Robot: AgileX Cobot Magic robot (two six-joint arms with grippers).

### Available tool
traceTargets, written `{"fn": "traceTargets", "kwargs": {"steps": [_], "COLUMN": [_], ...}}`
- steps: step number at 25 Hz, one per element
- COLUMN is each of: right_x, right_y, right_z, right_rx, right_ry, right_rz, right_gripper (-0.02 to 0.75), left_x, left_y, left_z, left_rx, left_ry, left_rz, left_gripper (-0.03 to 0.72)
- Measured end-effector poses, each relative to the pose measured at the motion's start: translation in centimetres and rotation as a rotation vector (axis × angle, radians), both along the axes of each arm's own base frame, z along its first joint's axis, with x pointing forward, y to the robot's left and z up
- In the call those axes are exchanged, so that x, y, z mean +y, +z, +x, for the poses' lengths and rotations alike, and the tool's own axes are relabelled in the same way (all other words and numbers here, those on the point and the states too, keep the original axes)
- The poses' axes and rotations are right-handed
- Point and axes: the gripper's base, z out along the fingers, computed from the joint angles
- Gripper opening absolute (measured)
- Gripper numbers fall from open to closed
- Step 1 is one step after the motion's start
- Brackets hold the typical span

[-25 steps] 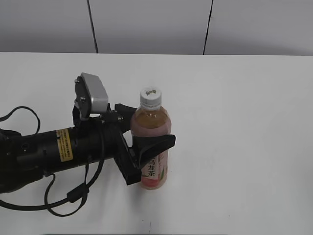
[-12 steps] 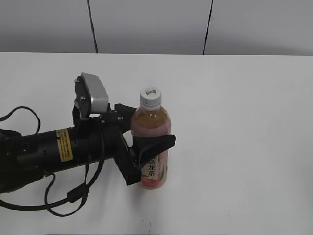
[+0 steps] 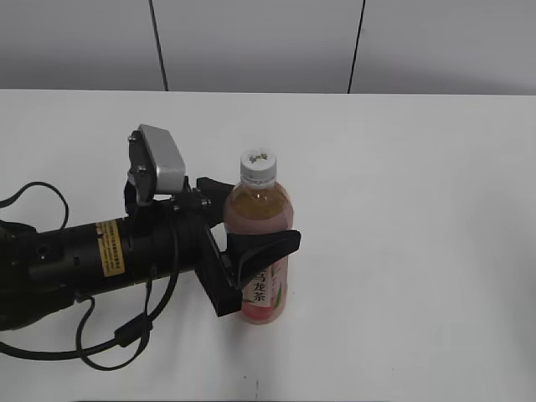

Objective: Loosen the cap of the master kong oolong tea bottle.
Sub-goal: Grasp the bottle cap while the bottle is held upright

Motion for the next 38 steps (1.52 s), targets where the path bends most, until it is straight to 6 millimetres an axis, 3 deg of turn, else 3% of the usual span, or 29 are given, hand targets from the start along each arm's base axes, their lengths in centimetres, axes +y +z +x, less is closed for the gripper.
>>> {"fn": "traceTargets", "kwargs": {"steps": [9,19,23,29,38], "right_x": [1.6,3.5,3.8,5.2,10.6], "right_y": [2.2,2.6,2.7,3.6,4.4], "right_z": [5.9,13.0,15.9,18.4,20.6], "right_rx": [0.119,0.424,0.456,0.441,0.436], "right_ry": [0.113,0.276,0.284,0.340,0.428], "right_rz": [0.073,0.162,0.168,0.116,0.010], "right_gripper": [0.459,0.459,0.459,0.459,0.459], "left_x": [0.0,0.0,0.0,0.0,0.0], "left_y": [0.0,0.0,0.0,0.0,0.0], "left_z": [0.0,0.0,0.0,0.0,0.0], "left_rx": [0.000,0.000,-0.001,-0.001,-0.001], "left_ry": [0.000,-0.001,-0.001,-0.001,-0.001], "left_rz": [0.000,-0.001,-0.001,-0.002,-0.002], "left_gripper": [0.462,0.462,0.462,0.462,0.462]}}
